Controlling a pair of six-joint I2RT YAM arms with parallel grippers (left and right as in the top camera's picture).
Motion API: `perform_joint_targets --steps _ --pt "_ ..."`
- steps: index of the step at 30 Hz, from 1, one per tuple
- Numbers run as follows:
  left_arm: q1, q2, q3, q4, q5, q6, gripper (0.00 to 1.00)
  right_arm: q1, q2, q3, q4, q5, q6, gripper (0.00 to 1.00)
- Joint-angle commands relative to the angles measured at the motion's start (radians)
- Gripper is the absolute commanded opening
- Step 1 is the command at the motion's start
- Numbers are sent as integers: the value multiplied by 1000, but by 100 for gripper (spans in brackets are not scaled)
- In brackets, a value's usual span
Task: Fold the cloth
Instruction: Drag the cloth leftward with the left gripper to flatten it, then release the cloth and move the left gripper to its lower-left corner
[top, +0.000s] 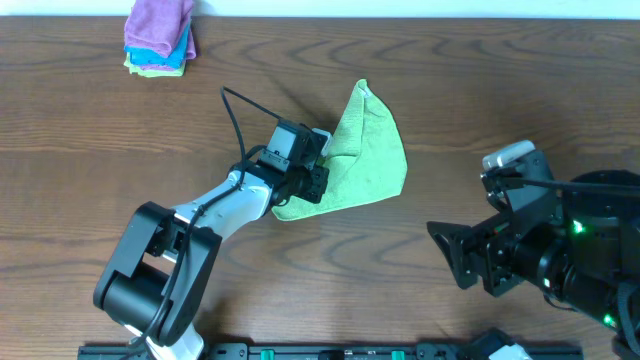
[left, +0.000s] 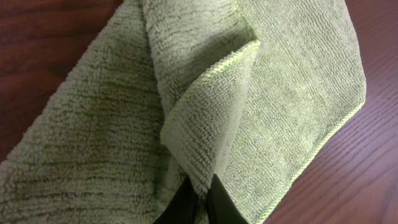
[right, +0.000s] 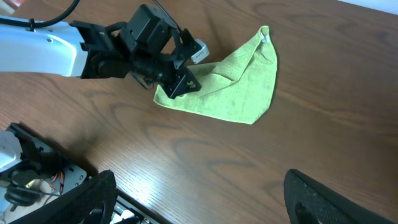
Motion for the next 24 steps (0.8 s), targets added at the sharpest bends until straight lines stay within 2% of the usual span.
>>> perform_joint_targets --steps 1,9,15,16,17,18,19,24 --pt "23 5 42 3 -3 -13 6 9 3 -3 -1 3 14 86" --pt "120 3 149 16 -13 -34 5 9 34 -3 0 11 10 86" --pt "212 3 158 102 -318 -129 6 9 77 -3 0 14 3 86" --pt "232 3 159 126 -332 -141 20 9 86 -3 0 15 2 86" --pt "249 3 159 147 -333 -149 51 9 95 -3 0 14 2 87" --pt "269 3 158 169 -333 -152 98 9 106 -3 1 14 2 87" --pt "284 3 159 179 -334 -158 95 9 116 -3 2 14 2 87" --pt "328 3 159 119 -331 -159 95 9 165 -3 14 23 -17 86"
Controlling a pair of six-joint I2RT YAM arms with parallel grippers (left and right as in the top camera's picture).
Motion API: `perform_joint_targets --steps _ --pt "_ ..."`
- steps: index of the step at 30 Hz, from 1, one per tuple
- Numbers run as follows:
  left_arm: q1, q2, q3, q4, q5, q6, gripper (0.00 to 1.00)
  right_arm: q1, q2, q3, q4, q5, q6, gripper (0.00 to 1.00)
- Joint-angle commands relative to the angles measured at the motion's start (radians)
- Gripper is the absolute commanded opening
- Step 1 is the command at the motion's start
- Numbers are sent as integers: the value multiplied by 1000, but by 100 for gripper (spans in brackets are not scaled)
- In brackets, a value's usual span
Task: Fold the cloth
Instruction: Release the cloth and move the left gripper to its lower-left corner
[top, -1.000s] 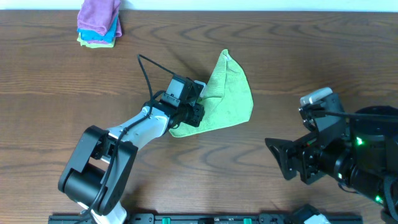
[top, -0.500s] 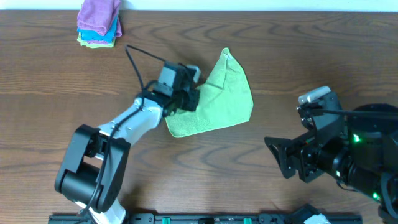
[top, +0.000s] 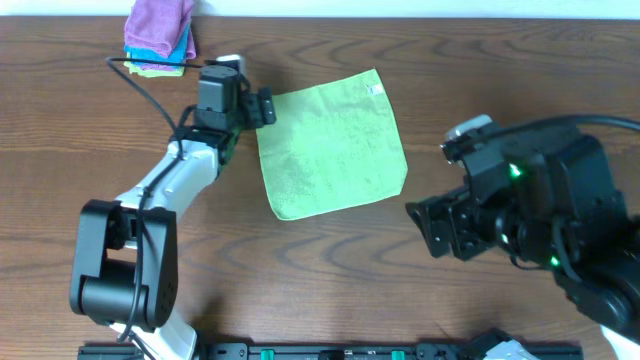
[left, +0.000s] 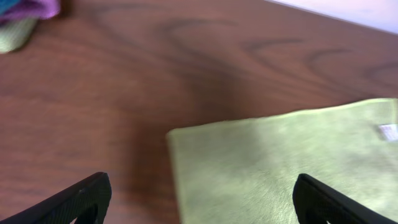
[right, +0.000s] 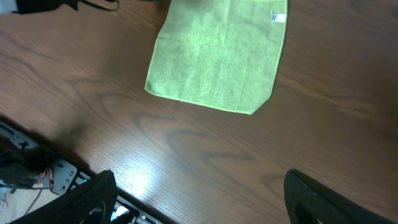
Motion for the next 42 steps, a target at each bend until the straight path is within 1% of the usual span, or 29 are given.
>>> perform_joint_targets --steps 1,4,6,8,10,12,16,18,21,23,24,25,27,30,33,37,42 --pt "14 3 17 -47 -26 -12 95 9 28 -3 10 26 -12 85" --pt "16 3 17 -125 55 -11 95 9 51 -3 22 79 -11 86" --pt "16 3 17 -183 138 -11 95 9 74 -4 22 118 -11 89" --pt "16 3 17 -247 253 -11 95 2 105 -7 22 126 -11 91" --pt "16 1 17 -299 330 -12 95 -16 132 -18 29 127 -11 89" --pt "16 -6 17 -345 356 -13 96 -48 155 -40 51 126 -10 88" --pt "16 -58 17 -426 354 -6 97 -161 169 -129 157 81 11 92" --pt "15 -103 17 -464 354 12 100 -233 169 -181 216 -2 11 93" --pt "6 -188 16 -546 334 26 100 -344 169 -283 309 -156 -1 93" --pt "-8 -219 16 -597 319 26 100 -390 169 -348 365 -236 -4 92" --pt "-14 -222 16 -616 320 26 100 -404 169 -370 386 -259 -4 92" --pt "-23 -223 15 -642 321 26 95 -417 169 -397 412 -278 -4 92" --pt "-41 -222 0 -673 322 23 93 -431 169 -433 453 -298 -4 92" --pt "-73 -223 -33 -689 328 -5 92 -446 171 -480 507 -320 -21 96" --pt "-115 -223 -53 -712 324 -13 86 -473 182 -519 543 -331 -24 96" --pt "-174 -223 -81 -710 232 -66 86 -513 206 -548 577 -406 -38 96" --pt "-249 -223 -139 -706 166 -161 85 -545 247 -555 590 -468 -48 94"
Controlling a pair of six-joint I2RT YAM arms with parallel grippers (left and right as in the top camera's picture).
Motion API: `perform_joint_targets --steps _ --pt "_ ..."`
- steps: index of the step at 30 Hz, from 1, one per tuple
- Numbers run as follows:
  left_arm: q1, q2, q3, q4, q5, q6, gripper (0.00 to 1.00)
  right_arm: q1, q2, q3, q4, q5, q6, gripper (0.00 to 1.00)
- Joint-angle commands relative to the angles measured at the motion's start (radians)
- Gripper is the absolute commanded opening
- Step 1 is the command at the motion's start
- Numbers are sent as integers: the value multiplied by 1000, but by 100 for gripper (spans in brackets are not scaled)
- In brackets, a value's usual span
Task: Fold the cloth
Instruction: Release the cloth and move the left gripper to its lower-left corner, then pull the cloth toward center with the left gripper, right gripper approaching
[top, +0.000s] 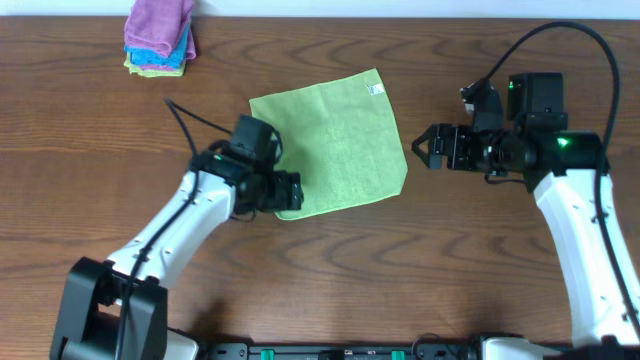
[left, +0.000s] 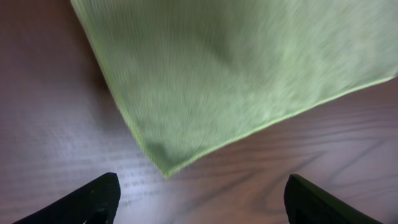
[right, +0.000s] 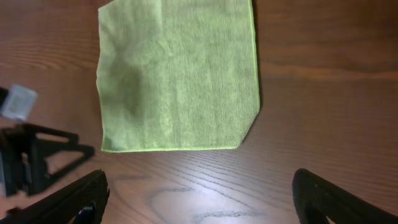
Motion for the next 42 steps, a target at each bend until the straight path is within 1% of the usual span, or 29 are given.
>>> perform_joint_targets --steps 1,4,8,9,10,11,16,24,29,34,37,39,42 --pt "-40 5 -41 0 -84 -96 85 -12 22 -6 3 -74 -36 93" --pt "-63 5 -70 0 -120 -180 82 -12 25 -6 3 -74 -41 93" --pt "-68 5 -96 10 -132 -287 79 -12 25 -6 0 -74 -48 93" --pt "-68 5 -99 12 -140 -323 75 -12 25 -6 0 -74 -48 93" --pt "-68 5 -102 16 -148 -362 69 -12 25 -6 0 -74 -48 93" --pt "-68 5 -105 23 -150 -386 68 -12 25 -6 1 -74 -48 93" --pt "-69 6 -107 35 -149 -542 68 -12 25 -6 -1 -74 -49 93" --pt "-97 13 -121 43 -156 -727 68 -12 25 -6 -1 -74 -49 93" --pt "-119 13 -122 52 -183 -826 66 -12 25 -6 -2 -74 -49 93" --pt "-133 13 -122 55 -247 -895 55 -12 25 -6 -6 -74 -49 93" --pt "-133 14 -122 63 -263 -919 55 -12 25 -6 -9 -74 -49 93" --pt "-133 16 -123 80 -263 -919 58 -12 25 -6 -10 -74 -49 93" --pt "-133 26 -123 91 -266 -936 58 -12 25 -6 -11 -74 -48 93"
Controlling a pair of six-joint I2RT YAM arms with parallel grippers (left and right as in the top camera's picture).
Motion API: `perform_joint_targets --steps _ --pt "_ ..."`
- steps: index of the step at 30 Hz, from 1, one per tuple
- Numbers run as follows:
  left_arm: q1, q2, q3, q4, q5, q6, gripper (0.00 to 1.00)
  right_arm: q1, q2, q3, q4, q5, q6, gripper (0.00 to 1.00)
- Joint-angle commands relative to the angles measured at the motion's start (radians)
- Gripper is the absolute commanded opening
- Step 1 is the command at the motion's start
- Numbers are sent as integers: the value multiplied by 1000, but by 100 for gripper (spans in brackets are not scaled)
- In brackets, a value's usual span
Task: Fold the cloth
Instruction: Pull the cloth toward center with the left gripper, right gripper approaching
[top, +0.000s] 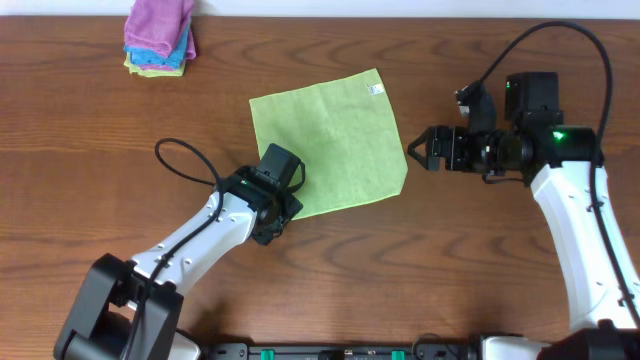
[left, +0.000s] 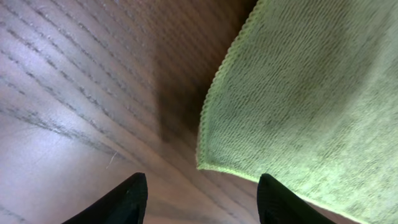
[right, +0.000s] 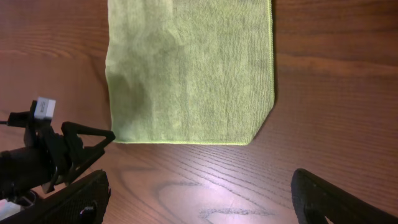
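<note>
A light green cloth (top: 325, 140) lies spread flat on the wooden table (top: 500, 300), its white tag (top: 375, 89) at the back right corner. My left gripper (top: 280, 218) is open and low at the cloth's front left corner. In the left wrist view that corner (left: 202, 163) lies just ahead of the left gripper (left: 202, 180), between its fingers, with nothing held. The right wrist view shows the same left gripper (right: 87, 158) pointing at that corner. My right gripper (top: 425, 152) hangs open just right of the cloth's right edge; it (right: 199, 177) looks down on the cloth (right: 189, 68).
A stack of folded purple, blue and green cloths (top: 160, 35) sits at the back left of the table. The left arm's black cable (top: 180, 160) loops over the wood left of the green cloth.
My left gripper, still open, has dropped close to the table; the cloth's front left corner now lies just ahead between its fingers. The right gripper and the cloth have hardly moved.
First my left gripper was shut on a fold of the cloth, which lay doubled into a triangle, with the right arm drawn back. Then the cloth lay flat, the left gripper open at its back left corner. Later both open grippers stood beside it, left now at the front corner.
</note>
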Motion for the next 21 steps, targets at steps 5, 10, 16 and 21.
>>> perform_joint_targets --steps 5,10,16,21 --pt "-3 76 -10 16 5 -75 57 -8 -3 -3 -3 -19 -23 93" --pt "-3 97 -10 28 19 -76 57 -8 -3 -3 -7 -19 -29 93" --pt "-3 103 -9 60 4 -76 54 -8 -3 -3 -8 -19 -29 93" --pt "-3 126 -9 82 5 -76 41 -8 -3 -3 -13 -19 -36 92"
